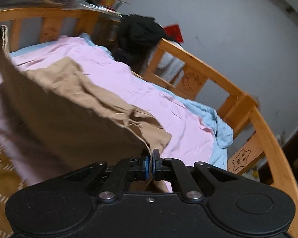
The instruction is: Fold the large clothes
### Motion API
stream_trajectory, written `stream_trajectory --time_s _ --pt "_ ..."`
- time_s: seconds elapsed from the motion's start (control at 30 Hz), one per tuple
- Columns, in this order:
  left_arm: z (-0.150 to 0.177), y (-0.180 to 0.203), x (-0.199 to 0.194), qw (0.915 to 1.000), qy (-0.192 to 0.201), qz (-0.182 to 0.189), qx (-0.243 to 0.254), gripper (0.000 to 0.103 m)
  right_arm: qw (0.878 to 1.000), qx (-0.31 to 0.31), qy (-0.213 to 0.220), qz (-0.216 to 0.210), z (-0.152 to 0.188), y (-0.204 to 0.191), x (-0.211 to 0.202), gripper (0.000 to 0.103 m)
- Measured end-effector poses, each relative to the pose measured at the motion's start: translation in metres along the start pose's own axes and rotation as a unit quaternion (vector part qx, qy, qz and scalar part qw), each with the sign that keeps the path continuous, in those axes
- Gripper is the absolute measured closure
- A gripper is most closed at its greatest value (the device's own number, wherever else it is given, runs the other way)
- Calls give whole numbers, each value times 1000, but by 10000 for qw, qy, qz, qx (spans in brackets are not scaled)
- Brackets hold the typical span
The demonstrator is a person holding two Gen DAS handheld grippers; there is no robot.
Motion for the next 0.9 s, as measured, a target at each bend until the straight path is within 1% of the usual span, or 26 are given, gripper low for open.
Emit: stream_trajectory --time_s 0.1,0.2,0.27,0.37,0.4,0.47,0.53,0.6,0.63,0.67,0.73,0.77,0.83,0.9 --pt "-18 12 47 9994 -30 -152 302 100 9993 234 -264 -88 0 13 53 100" --pt "-20 22 90 9984 -199 -302 424 100 9978 357 -520 -182 0 15 106 100" --pt "-16 24 120 9977 -347 -402 429 100 9974 240 -654 -187 1 10 138 100" --pt "-2 26 165 9955 -723 -526 316 100 9960 123 -839 -270 4 -5 175 99" --pt "6 27 175 9942 -849 -579 324 100 9955 147 -886 -286 6 -8 184 99" --pt "20 26 192 9913 -1080 -664 345 99 9952 225 -897 -321 8 -11 197 95" --pt "26 23 195 9911 -1136 -630 302 95 9952 415 -797 -384 9 -9 202 92" --pt "25 20 191 9919 -1108 -562 273 77 9941 791 -575 -461 10 -1 195 78" --pt "23 17 185 9927 -1054 -531 255 49 9924 1034 -411 -520 10 6 188 58" --pt "19 15 178 9945 -923 -449 224 26 9891 1339 -237 -557 12 13 178 43" --pt "11 5 162 9975 -643 -297 66 11 9804 1869 9 -620 16 26 159 36" --pt "8 1 155 9980 -588 -234 -25 11 9750 2131 95 -616 20 32 148 30" --pt "11 -14 140 9976 -611 -138 -310 9 9640 2595 254 -529 29 42 128 20" --pt "21 -34 127 9955 -645 -123 -688 9 9501 3061 345 -489 46 45 108 19"
Point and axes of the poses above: each gripper's, at about its wrist camera, not at the fingertips, and x roughly the way its jaws point, y to its right, z to its underside, the point moved 10 cm from there along x, roughly the way its jaws point, and after that the axes turned 15 degrees about -x, right-handed, at the moved point
